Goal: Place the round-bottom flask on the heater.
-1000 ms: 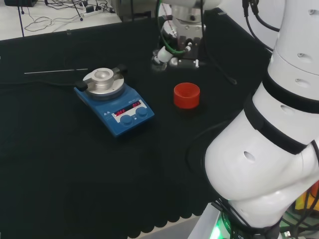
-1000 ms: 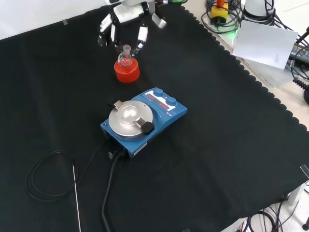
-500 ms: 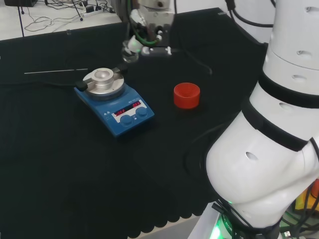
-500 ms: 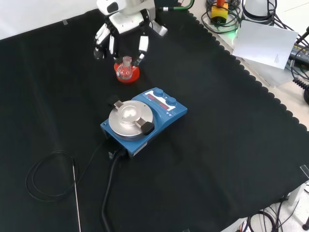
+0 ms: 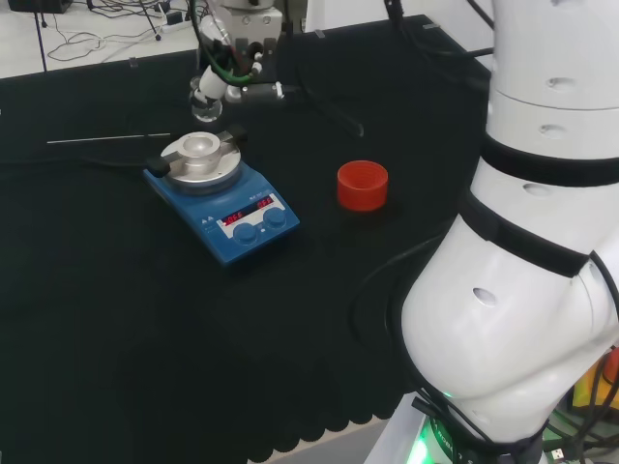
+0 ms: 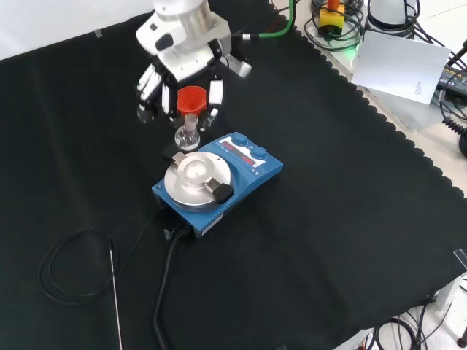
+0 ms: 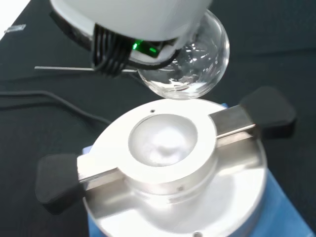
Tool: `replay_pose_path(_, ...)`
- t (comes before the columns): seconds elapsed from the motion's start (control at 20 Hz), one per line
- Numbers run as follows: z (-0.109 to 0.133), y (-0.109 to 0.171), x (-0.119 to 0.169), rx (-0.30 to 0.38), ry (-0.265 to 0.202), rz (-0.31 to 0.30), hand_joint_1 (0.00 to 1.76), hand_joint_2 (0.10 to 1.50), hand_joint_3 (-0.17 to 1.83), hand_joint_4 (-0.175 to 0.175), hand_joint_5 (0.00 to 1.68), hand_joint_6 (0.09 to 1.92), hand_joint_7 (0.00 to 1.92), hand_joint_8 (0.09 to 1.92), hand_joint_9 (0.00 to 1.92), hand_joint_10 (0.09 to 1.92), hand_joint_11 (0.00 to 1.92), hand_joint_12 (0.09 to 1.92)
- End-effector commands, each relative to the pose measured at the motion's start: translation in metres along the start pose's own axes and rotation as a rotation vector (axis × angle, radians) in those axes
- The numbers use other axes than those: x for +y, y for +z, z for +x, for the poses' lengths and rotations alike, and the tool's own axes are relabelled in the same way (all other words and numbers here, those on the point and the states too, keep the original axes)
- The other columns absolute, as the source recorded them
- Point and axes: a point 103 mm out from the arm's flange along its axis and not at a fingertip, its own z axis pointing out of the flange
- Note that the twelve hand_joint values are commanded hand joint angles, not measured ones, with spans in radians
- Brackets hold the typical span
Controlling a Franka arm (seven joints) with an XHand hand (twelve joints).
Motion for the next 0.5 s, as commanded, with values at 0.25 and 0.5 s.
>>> replay_pose_path(0.25, 0.015, 0.026, 0.005, -0.013, -0.012, 0.057, 1.17, 0.58, 0.82, -0.013, 1.28, 0.75, 0.38, 0.65, 0.66, 0.57, 0.48, 1.29)
replay_pose_path(0.5, 0.011, 0.034, 0.005, -0.01, -0.004, 0.071, 1.17, 0.58, 0.82, -0.013, 1.28, 0.75, 0.37, 0.65, 0.66, 0.57, 0.47, 1.3)
